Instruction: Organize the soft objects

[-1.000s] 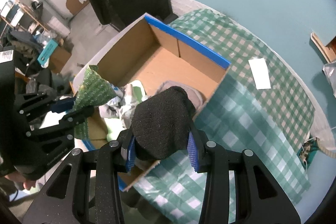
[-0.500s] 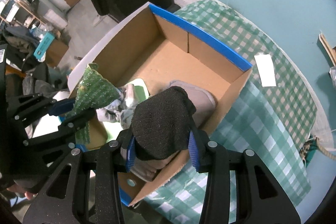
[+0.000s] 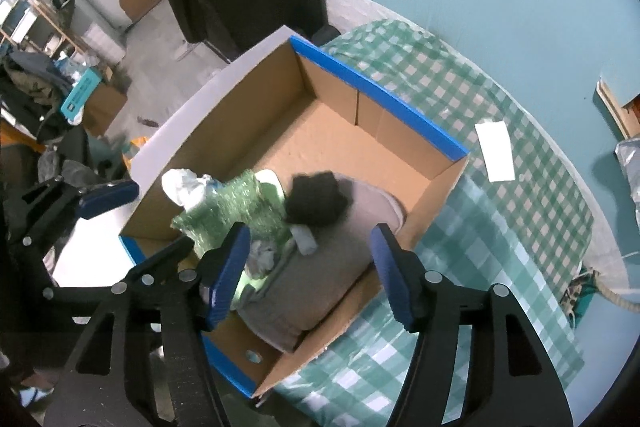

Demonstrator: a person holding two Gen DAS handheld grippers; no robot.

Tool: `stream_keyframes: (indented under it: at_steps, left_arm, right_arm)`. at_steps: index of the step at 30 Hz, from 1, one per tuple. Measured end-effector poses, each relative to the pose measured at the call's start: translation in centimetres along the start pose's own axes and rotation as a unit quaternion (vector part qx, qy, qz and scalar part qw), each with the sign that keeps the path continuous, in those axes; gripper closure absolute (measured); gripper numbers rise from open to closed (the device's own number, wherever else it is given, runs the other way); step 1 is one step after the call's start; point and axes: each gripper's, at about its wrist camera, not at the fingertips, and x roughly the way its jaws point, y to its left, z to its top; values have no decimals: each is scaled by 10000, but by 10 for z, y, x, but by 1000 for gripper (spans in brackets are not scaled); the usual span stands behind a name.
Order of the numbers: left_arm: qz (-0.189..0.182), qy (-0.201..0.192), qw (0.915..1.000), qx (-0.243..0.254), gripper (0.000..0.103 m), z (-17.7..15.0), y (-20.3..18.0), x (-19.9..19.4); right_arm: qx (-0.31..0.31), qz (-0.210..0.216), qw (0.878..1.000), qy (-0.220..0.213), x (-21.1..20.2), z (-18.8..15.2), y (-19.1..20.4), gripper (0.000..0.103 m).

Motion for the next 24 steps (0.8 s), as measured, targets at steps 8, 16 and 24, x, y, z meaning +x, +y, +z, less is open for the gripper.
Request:
stream_keyframes:
  at_steps: [8,16,24]
  left_arm:
    - [-10,-210,9997,-100,37,-2,-3,-28]
    - [-41,-500,9986,-141,27,-5,-10,-65]
    - [-130,-654,9977,-136,22,-5,-23,-88]
  right_arm:
    - [59,-12,9998,-198,-26,-5,-1,39]
    - [242,-34,9984,-509,-65,-17,-8,38]
    - [498,-115,9951,-844,-104,-32,-14,37]
